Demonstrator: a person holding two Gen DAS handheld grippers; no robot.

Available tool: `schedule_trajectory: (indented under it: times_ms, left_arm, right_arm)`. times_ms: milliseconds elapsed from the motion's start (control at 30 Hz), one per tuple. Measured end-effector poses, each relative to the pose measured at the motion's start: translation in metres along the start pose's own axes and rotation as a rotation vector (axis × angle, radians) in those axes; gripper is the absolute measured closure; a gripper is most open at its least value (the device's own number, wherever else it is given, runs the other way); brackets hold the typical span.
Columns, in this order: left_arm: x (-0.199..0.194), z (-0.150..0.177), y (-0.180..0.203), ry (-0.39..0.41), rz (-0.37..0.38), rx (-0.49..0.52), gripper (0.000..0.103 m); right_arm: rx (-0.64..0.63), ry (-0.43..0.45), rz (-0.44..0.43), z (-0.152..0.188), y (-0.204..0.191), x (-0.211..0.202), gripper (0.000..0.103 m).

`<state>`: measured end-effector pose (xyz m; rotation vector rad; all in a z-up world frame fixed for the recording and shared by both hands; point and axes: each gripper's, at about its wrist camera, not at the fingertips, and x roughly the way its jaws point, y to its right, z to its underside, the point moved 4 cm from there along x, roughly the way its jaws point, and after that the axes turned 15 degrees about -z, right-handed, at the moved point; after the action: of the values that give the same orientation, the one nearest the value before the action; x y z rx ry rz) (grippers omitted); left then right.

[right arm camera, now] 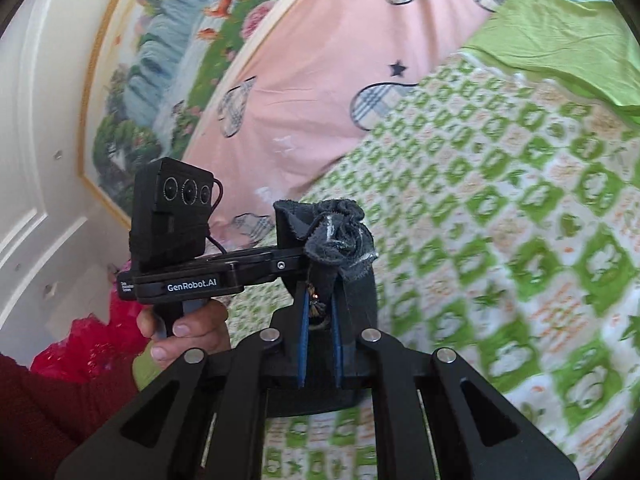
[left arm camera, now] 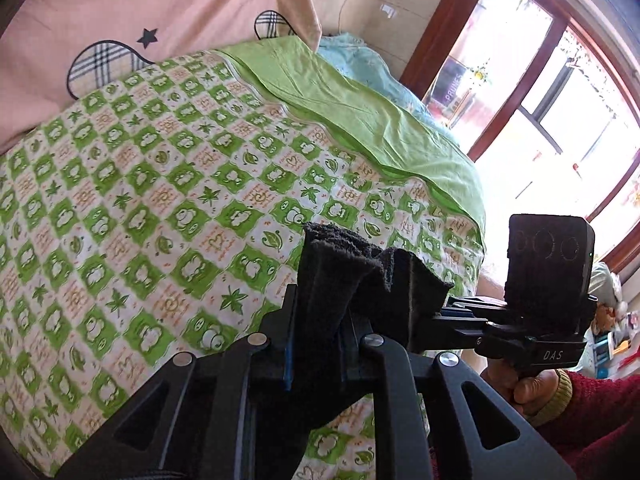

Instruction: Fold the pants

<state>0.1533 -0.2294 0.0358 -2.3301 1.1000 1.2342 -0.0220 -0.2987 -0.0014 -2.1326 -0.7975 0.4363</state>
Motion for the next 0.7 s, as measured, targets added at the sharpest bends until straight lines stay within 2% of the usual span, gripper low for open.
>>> schedule_trajectory:
  times_ms: [67, 267, 700]
  left_arm:
    - [-0.016, 0.010, -0.011, 0.014, -0.005, -0.034, 0.089]
    - [-0.045, 0.048, -0.050, 0.030, -0.036, -0.133, 0.092]
    - [-0.039, 0.129, -0.112, -0.018, -0.126, -0.277, 0.094]
  right_arm:
    - [0.001, -0.021, -0.055, 0.005, -0.009, 0.013, 0.092]
    - [0.009, -0.106, -0.140, 0.025, -0.023, 0.058, 0.092]
    - [0.032, -0.314, -0.136, 0.082, -0.020, 0.134, 0.092]
